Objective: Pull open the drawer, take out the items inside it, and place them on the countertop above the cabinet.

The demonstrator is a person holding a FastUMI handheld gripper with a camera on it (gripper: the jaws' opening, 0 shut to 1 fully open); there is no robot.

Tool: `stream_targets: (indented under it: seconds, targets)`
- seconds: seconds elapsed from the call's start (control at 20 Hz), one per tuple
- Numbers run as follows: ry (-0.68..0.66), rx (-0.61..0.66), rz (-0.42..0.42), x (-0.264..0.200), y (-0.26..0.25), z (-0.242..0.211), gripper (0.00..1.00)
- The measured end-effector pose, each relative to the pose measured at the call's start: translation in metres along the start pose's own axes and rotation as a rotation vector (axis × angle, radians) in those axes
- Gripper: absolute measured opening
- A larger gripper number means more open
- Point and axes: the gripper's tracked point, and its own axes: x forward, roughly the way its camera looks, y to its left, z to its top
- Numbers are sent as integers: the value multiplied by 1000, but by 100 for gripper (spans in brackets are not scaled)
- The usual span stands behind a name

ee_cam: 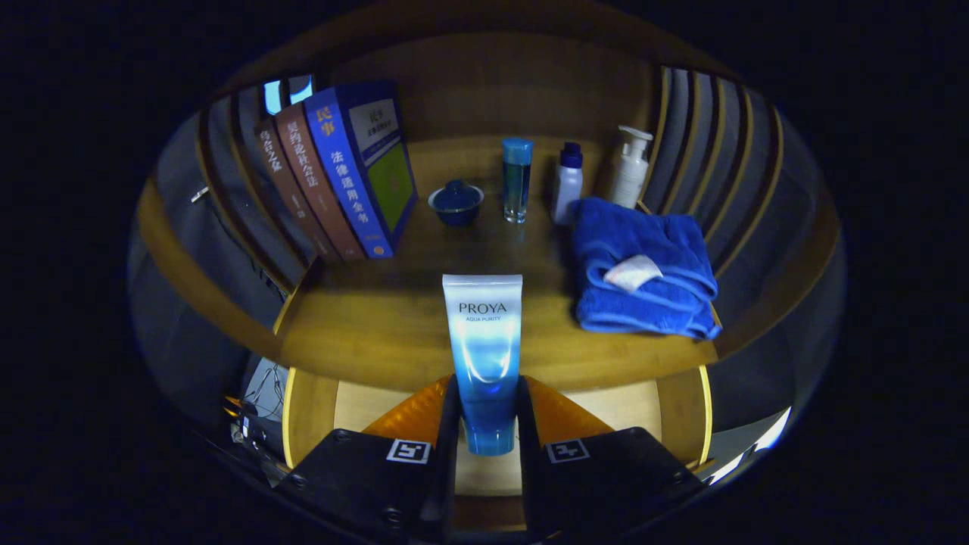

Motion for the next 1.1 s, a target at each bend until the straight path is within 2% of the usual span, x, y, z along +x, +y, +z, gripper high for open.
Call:
stream_targets:
  seconds: [0.3, 0.6, 0.9, 1.1]
  targets:
    - [54, 28, -20, 64, 1, 27, 41]
    - [58, 22, -25, 91, 4, 30, 43]
    - [-18, 8, -30, 73, 2, 43, 98]
    - [-69, 26, -15, 43, 0, 34, 99]
